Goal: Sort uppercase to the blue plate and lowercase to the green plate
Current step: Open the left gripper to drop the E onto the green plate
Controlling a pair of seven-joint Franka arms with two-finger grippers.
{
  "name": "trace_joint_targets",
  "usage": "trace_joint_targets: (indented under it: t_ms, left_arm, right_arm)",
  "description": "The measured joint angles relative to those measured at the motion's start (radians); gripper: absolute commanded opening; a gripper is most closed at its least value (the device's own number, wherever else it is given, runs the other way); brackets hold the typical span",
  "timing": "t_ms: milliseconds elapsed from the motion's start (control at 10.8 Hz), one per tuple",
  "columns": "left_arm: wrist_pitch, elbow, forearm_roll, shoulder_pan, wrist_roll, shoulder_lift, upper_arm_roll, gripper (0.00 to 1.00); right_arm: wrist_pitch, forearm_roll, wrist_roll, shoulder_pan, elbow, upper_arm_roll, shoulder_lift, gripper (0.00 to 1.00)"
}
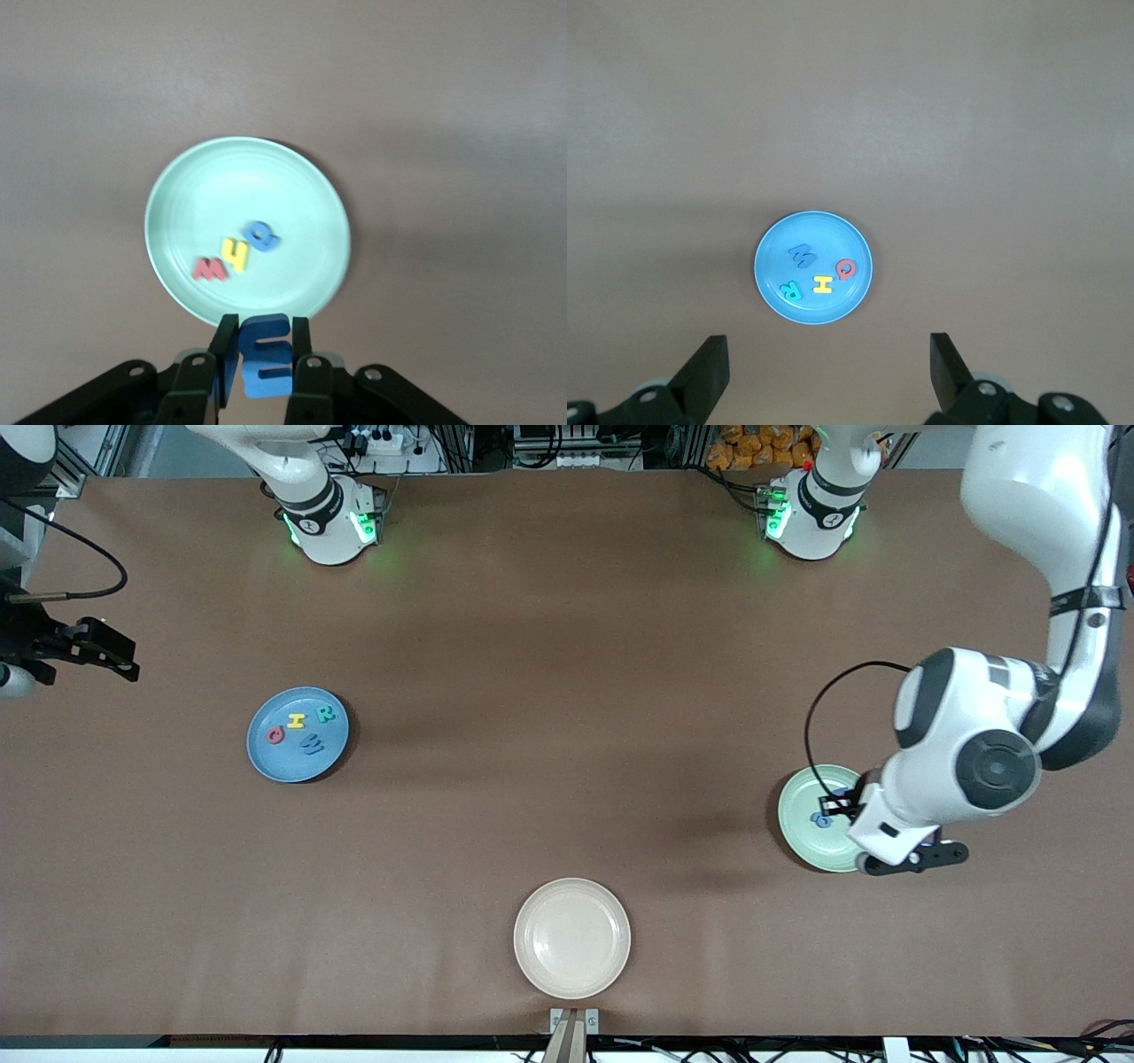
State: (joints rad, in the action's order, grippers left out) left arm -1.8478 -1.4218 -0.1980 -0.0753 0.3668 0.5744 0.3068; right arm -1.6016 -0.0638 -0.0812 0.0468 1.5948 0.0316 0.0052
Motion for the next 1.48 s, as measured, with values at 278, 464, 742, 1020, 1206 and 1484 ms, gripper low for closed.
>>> trace_joint_targets:
  t_ms: [278,464,742,1020,1206,1484]
  left_arm:
    - [-0.264,-0.215,0.000,-0.111,-0.051,0.001,0.053,0.11]
    - [-0.355,-0.306,0.000,-0.108,-0.050,0.000,0.058,0.29]
    - [-0.359,-0.316,0.000,-0.111,-0.050,-0.001,0.057,1.00]
    - [-0.361,-0.315,0.000,-0.113,-0.050,-0.009,0.056,1.00]
    - [-0.364,-0.299,0.000,-0.115,-0.051,-0.041,0.055,1.00]
    - [-0.259,-0.248,0.000,-0.119,-0.054,-0.172,0.058,1.00]
  right_arm:
    - [-0.010,0.000,0.000,-0.001,0.021,0.001,-0.011,1.00]
    - [-0.011,0.000,0.000,-0.001,0.023,0.001,-0.012,1.00]
    - [-0.014,0.000,0.000,-0.003,0.022,0.002,-0.014,1.00]
    - [-0.014,0.000,0.000,-0.005,0.023,0.002,-0.014,1.00]
    - [-0.014,-0.001,0.000,-0.008,0.025,0.002,-0.014,1.00]
    - [-0.014,-0.001,0.000,-0.020,0.028,0.002,-0.014,1.00]
